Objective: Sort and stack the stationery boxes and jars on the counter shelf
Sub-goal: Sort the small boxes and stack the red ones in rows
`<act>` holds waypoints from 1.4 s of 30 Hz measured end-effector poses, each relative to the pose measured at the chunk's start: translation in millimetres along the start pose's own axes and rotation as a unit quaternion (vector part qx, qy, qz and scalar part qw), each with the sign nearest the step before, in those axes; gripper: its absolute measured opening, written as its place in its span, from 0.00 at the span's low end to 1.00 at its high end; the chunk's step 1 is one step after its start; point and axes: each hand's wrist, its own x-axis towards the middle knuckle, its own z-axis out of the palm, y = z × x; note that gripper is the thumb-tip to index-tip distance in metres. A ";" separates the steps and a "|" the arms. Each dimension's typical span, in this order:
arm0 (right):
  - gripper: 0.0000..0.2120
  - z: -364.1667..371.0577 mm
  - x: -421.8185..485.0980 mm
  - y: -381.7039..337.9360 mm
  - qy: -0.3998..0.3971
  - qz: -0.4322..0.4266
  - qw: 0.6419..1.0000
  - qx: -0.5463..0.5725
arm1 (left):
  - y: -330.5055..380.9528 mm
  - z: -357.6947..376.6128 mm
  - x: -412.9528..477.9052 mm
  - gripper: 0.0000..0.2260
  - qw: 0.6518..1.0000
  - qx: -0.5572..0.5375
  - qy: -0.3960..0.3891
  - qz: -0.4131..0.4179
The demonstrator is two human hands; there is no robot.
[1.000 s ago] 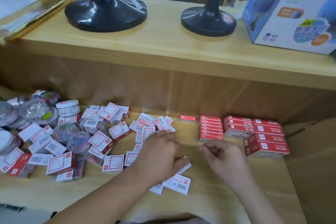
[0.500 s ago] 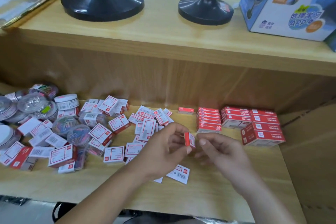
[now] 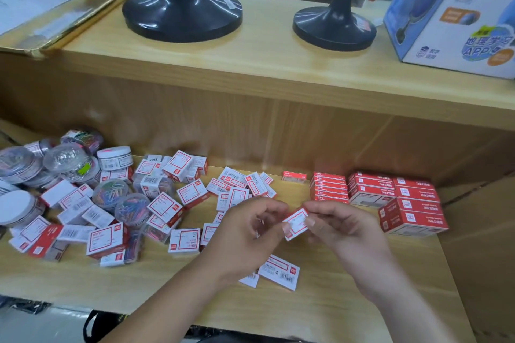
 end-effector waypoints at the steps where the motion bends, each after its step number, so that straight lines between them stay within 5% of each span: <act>1: 0.10 2.2 1.8 -2.8 -0.013 -0.003 1.000 -0.022 | 0.5 0.1 3.7 0.13 1.000 0.017 0.001 0.006; 5: 0.09 7.2 13.0 -15.9 0.004 -0.032 0.999 -0.034 | 2.7 -0.7 15.9 0.20 0.997 0.052 -0.043 0.048; 13: 0.07 0.6 20.9 -18.1 -0.026 -0.025 0.995 -0.093 | 7.4 2.2 31.7 0.08 0.996 -0.091 0.009 0.009; 20: 0.09 -7.0 35.7 -11.5 -0.055 -0.077 0.950 -0.297 | -5.9 -0.1 46.0 0.15 0.977 0.158 0.007 0.141; 27: 0.10 -15.6 54.5 -7.2 0.068 -0.112 0.976 -0.177 | -33.4 -3.3 92.2 0.07 0.933 0.323 0.054 0.152; 31: 0.09 -30.6 57.5 5.3 0.085 -0.130 0.966 -0.207 | -47.8 16.3 112.2 0.09 0.875 0.449 0.074 0.164; 42: 0.06 -41.3 59.1 24.0 0.127 -0.171 0.943 -0.255 | -50.0 17.3 112.7 0.15 0.791 0.575 0.139 0.155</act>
